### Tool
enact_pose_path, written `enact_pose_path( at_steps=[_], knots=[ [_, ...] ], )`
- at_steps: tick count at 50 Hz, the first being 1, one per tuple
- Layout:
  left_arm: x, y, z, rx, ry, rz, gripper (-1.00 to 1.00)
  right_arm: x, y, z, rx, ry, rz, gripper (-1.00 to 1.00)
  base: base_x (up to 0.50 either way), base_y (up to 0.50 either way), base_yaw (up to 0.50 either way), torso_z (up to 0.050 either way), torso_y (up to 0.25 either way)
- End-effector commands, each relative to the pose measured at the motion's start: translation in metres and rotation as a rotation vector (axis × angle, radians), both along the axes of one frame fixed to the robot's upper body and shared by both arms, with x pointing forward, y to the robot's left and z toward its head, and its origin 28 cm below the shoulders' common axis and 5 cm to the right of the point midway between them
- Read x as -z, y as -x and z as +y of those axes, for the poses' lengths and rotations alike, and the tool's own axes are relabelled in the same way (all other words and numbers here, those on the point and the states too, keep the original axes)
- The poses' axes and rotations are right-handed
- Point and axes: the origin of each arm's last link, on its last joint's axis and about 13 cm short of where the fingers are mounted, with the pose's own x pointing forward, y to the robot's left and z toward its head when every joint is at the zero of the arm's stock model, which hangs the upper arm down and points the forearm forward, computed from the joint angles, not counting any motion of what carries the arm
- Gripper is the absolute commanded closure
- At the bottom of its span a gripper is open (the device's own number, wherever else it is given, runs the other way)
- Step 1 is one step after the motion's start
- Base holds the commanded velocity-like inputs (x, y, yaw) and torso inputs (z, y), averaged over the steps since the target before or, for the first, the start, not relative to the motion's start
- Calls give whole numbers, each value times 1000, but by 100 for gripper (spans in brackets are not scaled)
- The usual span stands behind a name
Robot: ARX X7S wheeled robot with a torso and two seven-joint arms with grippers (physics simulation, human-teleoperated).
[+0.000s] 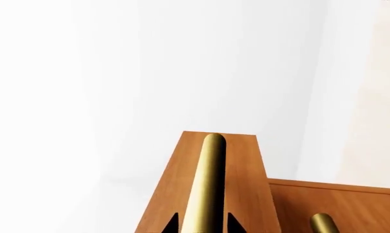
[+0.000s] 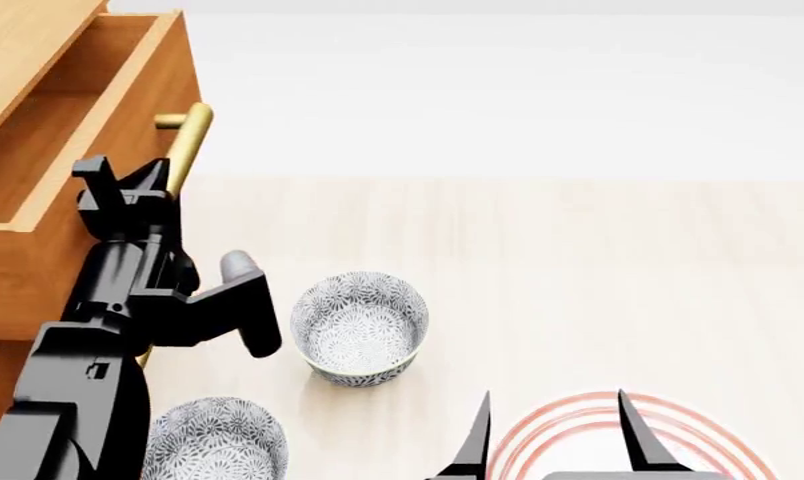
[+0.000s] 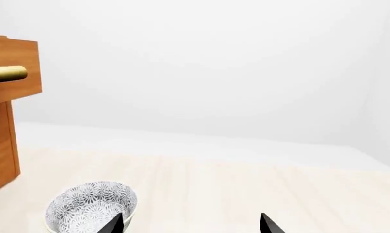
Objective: Open the top drawer of the cabinet.
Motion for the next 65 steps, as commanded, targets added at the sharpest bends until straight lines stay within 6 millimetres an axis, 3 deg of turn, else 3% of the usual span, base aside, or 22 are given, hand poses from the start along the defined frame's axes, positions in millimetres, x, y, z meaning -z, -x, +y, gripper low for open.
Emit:
enact_pose_path(
  at_steps=[1,6,7,34,58,65],
  knots=[
    [-3,6,-14,40,-45,-74,100,0,1,-1,2,0,1,-100,0,0,0,0,0],
    [-4,7,-15,40,-46,-68,100,0,1,-1,-2,-2,0,-100,0,0,0,0,4],
    [-5,6,-15,34,-63,-100,-100,0,2,-1,-2,-3,0,-100,0,0,0,0,0],
    [-4,11,-23,69,-44,-63,-100,3,0,-2,-2,-4,8,-100,0,0,0,0,0],
    [-53,62,-71,225,-37,-105,-100,-5,6,-5,20,11,-2,-100,0,0,0,0,0],
    [-86,90,-78,276,-2,-113,-100,-8,9,-5,20,15,-6,-100,0,0,0,0,0]
  ],
)
